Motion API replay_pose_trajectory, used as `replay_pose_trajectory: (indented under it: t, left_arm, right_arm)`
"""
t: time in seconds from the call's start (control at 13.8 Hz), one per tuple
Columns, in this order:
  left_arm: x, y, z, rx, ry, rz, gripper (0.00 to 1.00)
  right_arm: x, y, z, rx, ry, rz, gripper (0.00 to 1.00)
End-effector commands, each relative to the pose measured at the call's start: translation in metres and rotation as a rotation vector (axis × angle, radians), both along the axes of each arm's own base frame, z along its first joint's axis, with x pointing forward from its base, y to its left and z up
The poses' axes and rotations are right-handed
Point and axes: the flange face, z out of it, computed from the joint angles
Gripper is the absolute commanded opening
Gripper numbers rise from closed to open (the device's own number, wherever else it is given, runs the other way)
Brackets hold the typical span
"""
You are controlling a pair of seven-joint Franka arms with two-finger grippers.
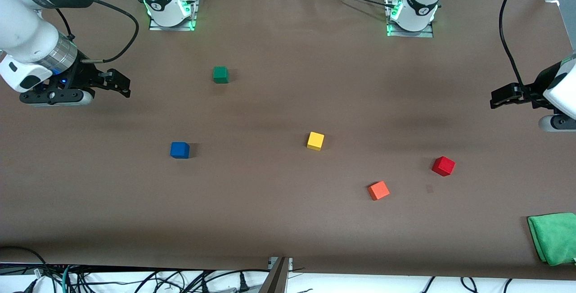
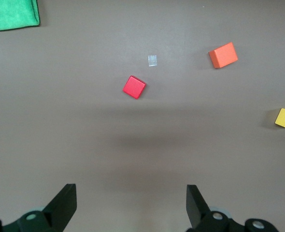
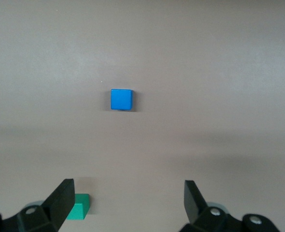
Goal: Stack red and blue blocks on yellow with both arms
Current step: 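Reach the right gripper to the blue cube while the left gripper reaches the red cube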
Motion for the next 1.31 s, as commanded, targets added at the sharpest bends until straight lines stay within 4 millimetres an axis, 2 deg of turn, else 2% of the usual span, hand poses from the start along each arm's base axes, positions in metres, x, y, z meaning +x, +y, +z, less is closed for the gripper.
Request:
replay_pose_trajectory:
  t: [0.0, 0.15, 0.29, 0.51, 0.58, 0.8, 0.87, 1.02, 1.24]
  left_arm:
    - [-0.005, 0.000, 0.001, -0.007, 0.010, 0.006, 1.00]
    - [0.000, 0.001, -0.006, -0.008, 0.017, 0.003, 1.00]
    - [0.009, 0.001, -0.025, -0.011, 0.042, -0.001, 1.00]
    - [0.033, -0.019, -0.081, -0.033, 0.093, -0.042, 1.00]
    - [0.043, -0.020, -0.096, -0.032, 0.075, -0.045, 1.00]
    - [0.058, -0.022, -0.157, -0.042, 0.132, -0.087, 1.00]
    - [0.065, -0.021, -0.176, -0.047, 0.133, -0.121, 1.00]
    - [0.075, -0.010, -0.211, -0.070, 0.125, -0.199, 1.00]
    - [0.070, -0.004, -0.269, -0.086, 0.083, -0.290, 1.00]
  right_arm:
    - [0.010, 0.000, 0.009, -0.014, 0.022, 0.028, 1.00]
    - [0.012, 0.000, 0.010, -0.015, 0.026, 0.030, 1.00]
    - [0.012, 0.001, 0.010, -0.015, 0.026, 0.030, 0.99]
    - [0.010, 0.001, 0.004, -0.016, 0.049, 0.013, 1.00]
    - [0.012, 0.001, -0.006, -0.019, 0.069, 0.008, 1.00]
    - [0.029, 0.008, -0.044, -0.014, 0.093, 0.012, 1.00]
    - [0.038, 0.013, -0.063, -0.008, 0.097, 0.013, 1.00]
    - [0.060, 0.017, -0.111, -0.003, 0.086, 0.010, 0.99]
    - [0.088, 0.022, -0.185, 0.022, 0.044, -0.006, 0.99]
